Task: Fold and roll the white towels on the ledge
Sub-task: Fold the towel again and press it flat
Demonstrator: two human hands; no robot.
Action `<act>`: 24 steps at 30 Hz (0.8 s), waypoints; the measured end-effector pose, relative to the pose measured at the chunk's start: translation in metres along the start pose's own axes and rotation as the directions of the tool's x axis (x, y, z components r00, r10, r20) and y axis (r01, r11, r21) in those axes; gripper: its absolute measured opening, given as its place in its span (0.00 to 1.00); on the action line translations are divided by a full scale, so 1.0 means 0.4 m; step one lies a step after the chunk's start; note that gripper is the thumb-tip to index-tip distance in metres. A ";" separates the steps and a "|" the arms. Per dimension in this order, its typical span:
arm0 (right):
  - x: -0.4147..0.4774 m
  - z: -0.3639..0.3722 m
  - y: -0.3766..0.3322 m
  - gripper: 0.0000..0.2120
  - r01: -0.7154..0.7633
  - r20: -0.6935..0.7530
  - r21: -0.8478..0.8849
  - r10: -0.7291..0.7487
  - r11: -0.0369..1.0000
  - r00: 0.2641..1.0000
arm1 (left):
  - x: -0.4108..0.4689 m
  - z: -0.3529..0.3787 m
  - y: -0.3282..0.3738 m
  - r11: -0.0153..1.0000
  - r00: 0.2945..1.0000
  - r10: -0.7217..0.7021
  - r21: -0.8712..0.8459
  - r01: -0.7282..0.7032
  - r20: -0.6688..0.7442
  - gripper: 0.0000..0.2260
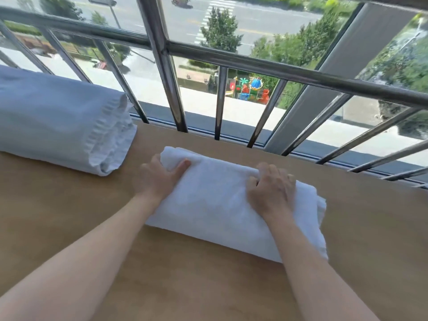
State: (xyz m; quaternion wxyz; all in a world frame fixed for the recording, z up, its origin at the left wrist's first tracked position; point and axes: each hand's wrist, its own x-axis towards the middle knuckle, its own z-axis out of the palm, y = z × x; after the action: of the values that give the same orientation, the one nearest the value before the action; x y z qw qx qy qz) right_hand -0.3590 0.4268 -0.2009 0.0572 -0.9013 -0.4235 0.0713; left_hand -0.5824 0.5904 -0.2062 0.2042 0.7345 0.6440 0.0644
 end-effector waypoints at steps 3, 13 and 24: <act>-0.007 -0.003 -0.002 0.13 -0.015 -0.015 0.016 0.016 1.000 1.000 | -0.017 -0.010 0.005 0.997 0.997 0.037 0.075 -0.032 -0.063 0.47; -0.083 -0.040 -0.080 0.24 0.029 -0.131 0.247 0.004 0.969 0.991 | -0.196 0.019 0.129 0.749 0.751 0.659 0.057 -0.660 0.032 0.25; -0.170 0.004 -0.029 0.30 -0.025 0.071 0.092 0.018 0.995 0.997 | -0.161 0.043 0.109 0.724 0.752 0.601 0.214 -0.655 0.269 0.30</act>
State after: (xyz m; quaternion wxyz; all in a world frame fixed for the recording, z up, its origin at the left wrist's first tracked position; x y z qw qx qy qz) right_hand -0.4107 0.3818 -0.1950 0.0834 -0.8991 -0.4118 0.1231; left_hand -0.5466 0.5204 -0.1945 0.1153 0.9340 0.3364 -0.0336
